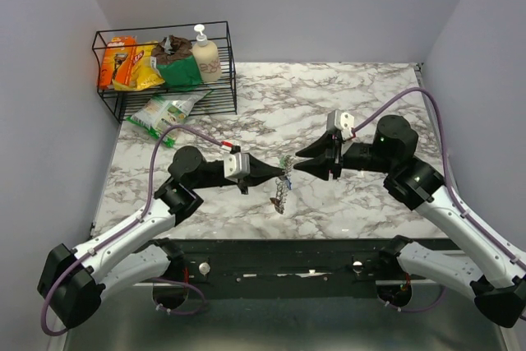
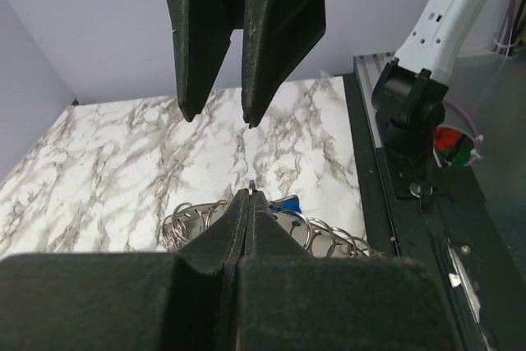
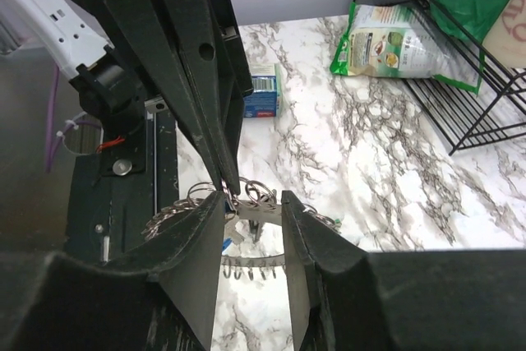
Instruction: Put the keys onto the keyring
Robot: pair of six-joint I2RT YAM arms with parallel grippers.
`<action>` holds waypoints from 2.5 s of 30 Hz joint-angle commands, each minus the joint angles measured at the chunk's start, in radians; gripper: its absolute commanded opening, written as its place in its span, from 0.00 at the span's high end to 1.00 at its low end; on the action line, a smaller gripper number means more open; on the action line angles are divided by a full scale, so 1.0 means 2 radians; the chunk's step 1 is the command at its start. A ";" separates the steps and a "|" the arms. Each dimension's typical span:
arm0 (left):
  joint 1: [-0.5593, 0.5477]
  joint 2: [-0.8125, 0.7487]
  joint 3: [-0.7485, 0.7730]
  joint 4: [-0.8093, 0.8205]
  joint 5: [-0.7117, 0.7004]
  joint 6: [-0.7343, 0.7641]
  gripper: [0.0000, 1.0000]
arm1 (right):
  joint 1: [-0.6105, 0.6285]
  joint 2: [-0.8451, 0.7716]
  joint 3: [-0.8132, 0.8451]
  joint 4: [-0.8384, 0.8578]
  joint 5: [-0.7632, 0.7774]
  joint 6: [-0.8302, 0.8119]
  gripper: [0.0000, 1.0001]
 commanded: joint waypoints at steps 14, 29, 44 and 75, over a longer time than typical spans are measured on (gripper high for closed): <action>-0.002 0.001 -0.066 0.341 -0.047 -0.137 1.00 | 0.003 0.012 -0.011 0.054 -0.086 0.024 0.66; -0.002 0.020 -0.052 0.348 -0.036 -0.138 1.00 | 0.003 0.000 -0.030 0.107 -0.115 0.049 0.68; -0.003 0.024 -0.039 0.322 -0.019 -0.127 1.00 | 0.003 0.009 -0.026 0.114 -0.098 0.055 0.67; -0.002 0.031 -0.026 0.348 -0.010 -0.148 1.00 | 0.004 0.042 -0.030 0.115 -0.108 0.066 0.80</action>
